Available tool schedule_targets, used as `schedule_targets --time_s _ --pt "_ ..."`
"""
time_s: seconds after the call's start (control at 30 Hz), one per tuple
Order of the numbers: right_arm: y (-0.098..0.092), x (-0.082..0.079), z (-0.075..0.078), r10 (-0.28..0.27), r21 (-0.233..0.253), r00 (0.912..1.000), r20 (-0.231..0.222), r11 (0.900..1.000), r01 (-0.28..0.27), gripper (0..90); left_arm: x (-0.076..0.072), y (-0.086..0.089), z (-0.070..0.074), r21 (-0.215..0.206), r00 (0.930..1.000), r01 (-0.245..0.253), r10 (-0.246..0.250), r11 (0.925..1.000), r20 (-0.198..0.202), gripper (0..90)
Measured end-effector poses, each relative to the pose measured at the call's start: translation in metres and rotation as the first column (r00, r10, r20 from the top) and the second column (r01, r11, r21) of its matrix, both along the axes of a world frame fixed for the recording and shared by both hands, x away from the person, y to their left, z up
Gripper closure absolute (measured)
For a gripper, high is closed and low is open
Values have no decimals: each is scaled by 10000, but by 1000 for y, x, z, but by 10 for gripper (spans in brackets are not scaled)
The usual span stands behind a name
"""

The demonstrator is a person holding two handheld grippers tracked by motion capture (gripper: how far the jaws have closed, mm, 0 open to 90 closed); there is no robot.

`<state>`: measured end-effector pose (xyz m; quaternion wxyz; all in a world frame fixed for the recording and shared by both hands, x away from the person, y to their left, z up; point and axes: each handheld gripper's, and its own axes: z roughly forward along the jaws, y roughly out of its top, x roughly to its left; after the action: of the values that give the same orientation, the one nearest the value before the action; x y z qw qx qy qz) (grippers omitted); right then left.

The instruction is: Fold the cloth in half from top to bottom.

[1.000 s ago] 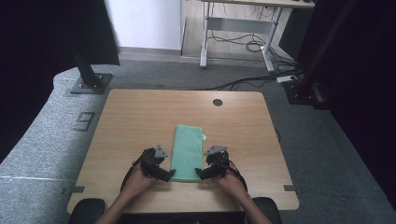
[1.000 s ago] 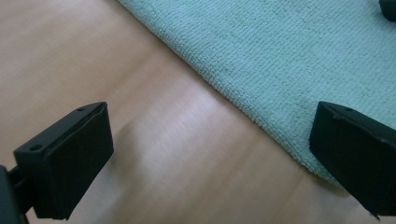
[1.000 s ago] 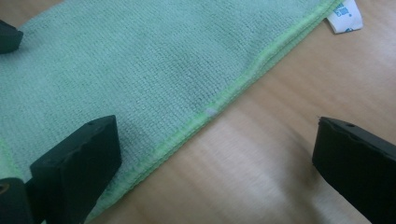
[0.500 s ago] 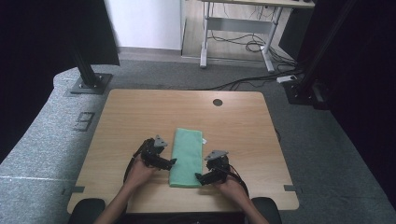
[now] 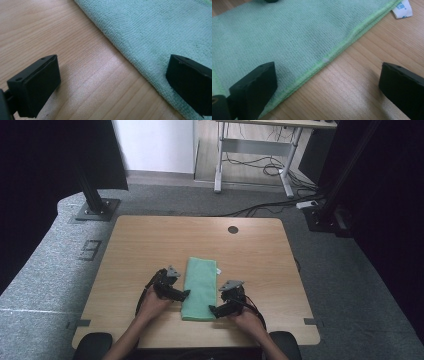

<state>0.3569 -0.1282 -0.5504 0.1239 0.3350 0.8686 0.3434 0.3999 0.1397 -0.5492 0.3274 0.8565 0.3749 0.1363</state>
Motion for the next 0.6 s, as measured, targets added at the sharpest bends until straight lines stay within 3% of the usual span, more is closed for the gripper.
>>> schedule_targets --time_s 0.23,0.33,0.6 --pt "0 5 3 135 106 9997 -181 9999 -133 31 5 -5 6 422 9992 -135 119 9990 369 0" --pt "2 11 7 46 98 10000 -65 9999 -45 32 10 -4 1 98 9998 -150 149 9998 130 0" --pt "5 53 20 -391 184 9992 -43 9991 392 70 12 -2 0 -6 9999 -132 132 9999 -27 0"
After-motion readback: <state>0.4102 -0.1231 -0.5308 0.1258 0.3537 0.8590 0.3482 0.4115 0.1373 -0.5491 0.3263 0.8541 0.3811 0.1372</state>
